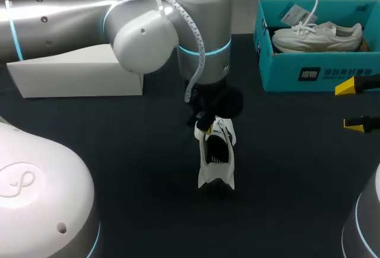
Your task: Take the shoe out of the shoebox, open the shoe tongue, remove and reinsert the insole, then place the shoe into the shoebox
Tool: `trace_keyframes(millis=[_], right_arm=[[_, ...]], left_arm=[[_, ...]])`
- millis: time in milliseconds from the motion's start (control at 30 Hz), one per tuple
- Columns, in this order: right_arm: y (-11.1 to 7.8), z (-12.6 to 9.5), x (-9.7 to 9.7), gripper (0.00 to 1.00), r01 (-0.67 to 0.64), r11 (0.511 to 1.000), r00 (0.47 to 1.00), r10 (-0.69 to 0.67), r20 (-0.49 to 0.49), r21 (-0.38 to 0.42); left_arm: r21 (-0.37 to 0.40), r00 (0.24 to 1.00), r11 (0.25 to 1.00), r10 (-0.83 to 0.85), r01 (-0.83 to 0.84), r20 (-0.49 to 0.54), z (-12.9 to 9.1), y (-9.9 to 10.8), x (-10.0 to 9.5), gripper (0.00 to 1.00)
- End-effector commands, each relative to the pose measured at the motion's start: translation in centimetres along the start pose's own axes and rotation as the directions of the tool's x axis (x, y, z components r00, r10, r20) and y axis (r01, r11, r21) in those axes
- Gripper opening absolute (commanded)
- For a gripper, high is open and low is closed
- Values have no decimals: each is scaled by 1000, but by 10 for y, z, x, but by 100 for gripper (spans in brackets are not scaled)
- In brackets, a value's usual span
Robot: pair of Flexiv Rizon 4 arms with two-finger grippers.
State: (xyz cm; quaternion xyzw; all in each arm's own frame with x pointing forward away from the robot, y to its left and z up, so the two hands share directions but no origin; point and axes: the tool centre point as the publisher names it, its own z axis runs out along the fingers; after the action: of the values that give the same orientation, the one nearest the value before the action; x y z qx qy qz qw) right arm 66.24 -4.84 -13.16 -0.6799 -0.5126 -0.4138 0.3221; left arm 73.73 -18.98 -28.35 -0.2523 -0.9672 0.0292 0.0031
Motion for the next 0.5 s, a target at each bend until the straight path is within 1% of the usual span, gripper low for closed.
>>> trace_keyframes(millis=[33, 100, 200, 267, 333, 400, 433, 467, 500], right_arm=[[-5, -1, 0, 100, -2, 1000, 1000, 2, 3, -8], [-5, -1, 0, 100, -2, 1000, 1000, 2, 3, -8], [-5, -1, 0, 100, -2, 1000, 1000, 2, 3, -8], [-5, -1, 0, 100, -2, 1000, 1000, 2, 3, -8], [-5, -1, 0, 100, -2, 1000, 1000, 2, 3, -8], [-5, -1, 0, 100, -2, 1000, 1000, 2, 3, -8], [-5, -1, 0, 100, -2, 1000, 1000, 2, 3, -8], [-5, -1, 0, 100, -2, 1000, 1000, 2, 3, -8], [-5, -1, 0, 100, -2, 1000, 1000, 2, 3, -8]], left_arm=[[4, 996, 996, -93, 93, -1, 1, 0, 0, 0], [38, 989, 989, -144, 143, 22, -1, -6, 7, 0], [18, 979, 983, -182, 181, 91, 1, -13, 17, 0], [8, 985, 988, -154, 153, 77, 2, -18, 23, 0], [-26, 981, 987, -154, 158, 119, 4, -21, 27, 0], [-39, 982, 987, -153, 158, 108, 5, -24, 29, 0], [-35, 983, 986, -156, 160, 99, 5, -25, 30, 4], [-40, 983, 987, -153, 157, 98, 5, -26, 31, 32], [-39, 984, 987, -154, 158, 89, 5, -27, 32, 62]])
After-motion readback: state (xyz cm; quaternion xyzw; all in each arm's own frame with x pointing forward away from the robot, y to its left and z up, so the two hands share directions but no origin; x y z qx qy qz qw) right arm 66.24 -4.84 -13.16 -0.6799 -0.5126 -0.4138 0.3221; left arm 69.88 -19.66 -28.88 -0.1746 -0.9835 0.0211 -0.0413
